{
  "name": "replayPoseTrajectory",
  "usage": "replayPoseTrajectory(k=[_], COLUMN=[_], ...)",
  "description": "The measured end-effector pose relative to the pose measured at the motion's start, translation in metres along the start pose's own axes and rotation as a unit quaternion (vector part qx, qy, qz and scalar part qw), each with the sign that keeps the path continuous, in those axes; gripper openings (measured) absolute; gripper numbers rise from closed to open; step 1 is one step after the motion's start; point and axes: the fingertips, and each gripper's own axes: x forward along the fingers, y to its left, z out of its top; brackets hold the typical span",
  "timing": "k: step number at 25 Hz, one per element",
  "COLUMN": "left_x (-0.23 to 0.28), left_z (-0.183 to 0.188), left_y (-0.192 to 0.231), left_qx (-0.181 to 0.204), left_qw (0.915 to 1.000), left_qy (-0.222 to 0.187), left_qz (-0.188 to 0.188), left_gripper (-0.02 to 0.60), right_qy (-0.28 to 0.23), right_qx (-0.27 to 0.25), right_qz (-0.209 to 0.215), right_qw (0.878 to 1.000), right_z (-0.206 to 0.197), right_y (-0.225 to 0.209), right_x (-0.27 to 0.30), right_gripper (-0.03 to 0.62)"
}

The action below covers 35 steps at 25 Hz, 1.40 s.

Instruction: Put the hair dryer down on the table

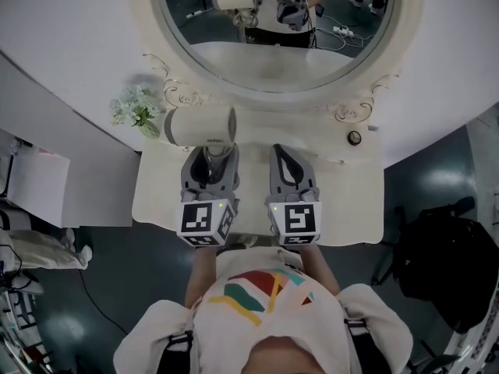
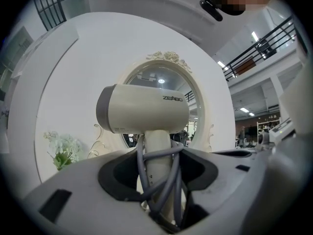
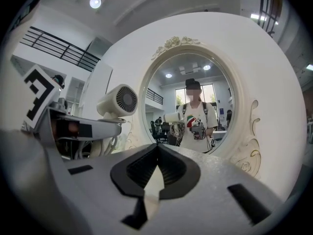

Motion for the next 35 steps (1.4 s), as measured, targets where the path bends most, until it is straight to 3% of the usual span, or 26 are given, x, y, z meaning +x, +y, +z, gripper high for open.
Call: replayPoseTrajectory(k=[22, 35], left_x=[0.032, 0.024], left_z=[-0.076, -0.145], left_y=[0.005, 0.018], left_qx=[-0.024, -0.046], left_qw=[0.9924, 0.9778], left_qy=[0.119, 0.204], left_qz=[-0.017, -0.006], left_gripper=[0.210, 0.209], right_qy=[0.029, 0.046], right_qx=[-0.016, -0.025], right_qz=[-0.016, -0.021], right_qw=[0.999, 0.998], right_z=[-0.015, -0.025], right_y=[-0.001, 0.002], right_x=[0.005, 0.002], right_gripper=[0.000, 0.000])
